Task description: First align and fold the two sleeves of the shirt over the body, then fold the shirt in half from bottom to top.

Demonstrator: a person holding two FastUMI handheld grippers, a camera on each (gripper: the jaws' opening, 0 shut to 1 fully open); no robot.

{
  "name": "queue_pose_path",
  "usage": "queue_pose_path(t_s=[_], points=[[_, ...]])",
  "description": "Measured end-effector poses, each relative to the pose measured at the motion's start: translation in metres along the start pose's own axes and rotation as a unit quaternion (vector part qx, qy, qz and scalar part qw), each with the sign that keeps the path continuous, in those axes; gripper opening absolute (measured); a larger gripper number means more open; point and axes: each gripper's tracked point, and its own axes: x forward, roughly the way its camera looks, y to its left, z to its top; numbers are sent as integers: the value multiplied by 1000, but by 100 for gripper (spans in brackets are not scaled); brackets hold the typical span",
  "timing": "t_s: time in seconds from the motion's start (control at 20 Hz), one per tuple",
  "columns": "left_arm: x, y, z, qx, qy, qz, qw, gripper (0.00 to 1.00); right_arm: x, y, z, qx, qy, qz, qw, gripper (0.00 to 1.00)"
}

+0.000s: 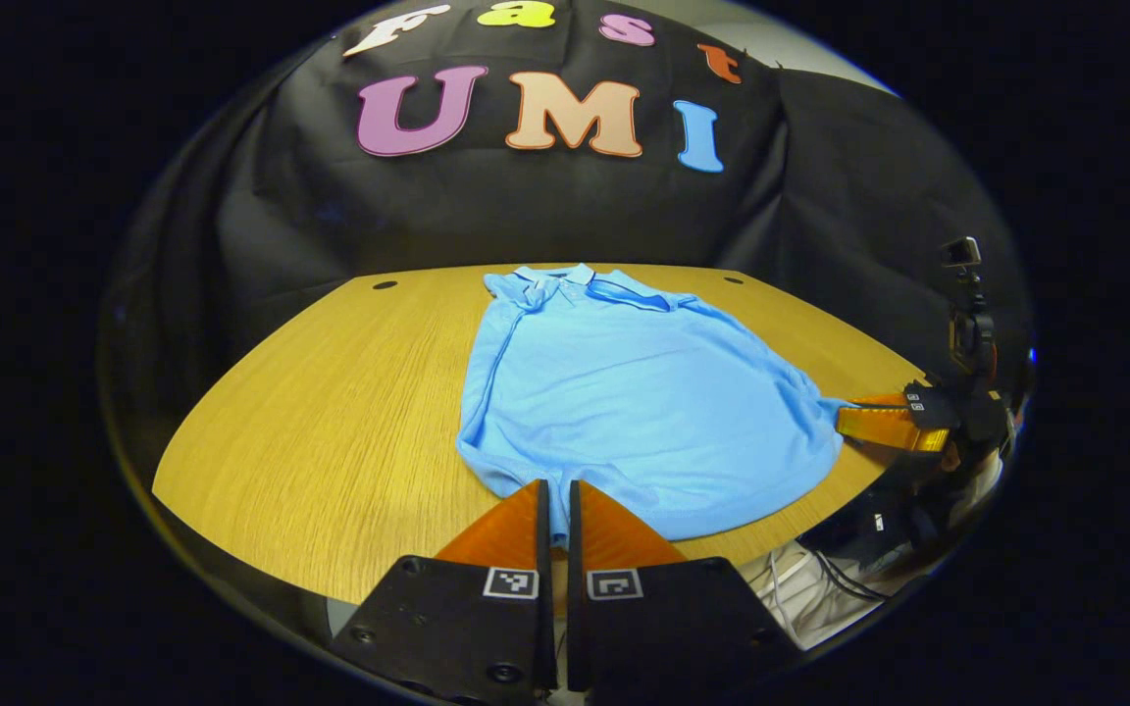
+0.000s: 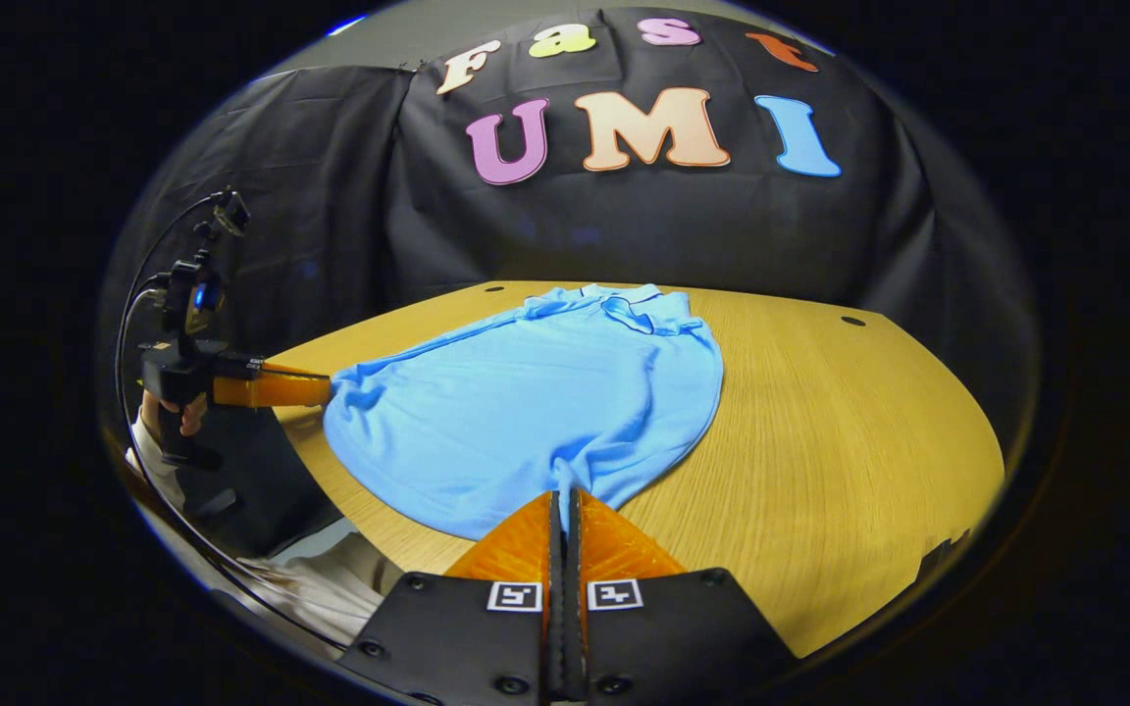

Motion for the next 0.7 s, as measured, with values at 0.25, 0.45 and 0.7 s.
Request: queue_pose_path(t_s=[0.25,0.45,0.7], points=[[15,8,38,-15,-30,-12,999,3,12,-11,40,7,-33,-11,999,2],[30,22,68,-17,-45,-7,999,4,26,-25,69,11,-39,-22,999,2],[54,31,109,-42,-62,-20,997,4,47,-38,105,10,-33,-31,999,2]])
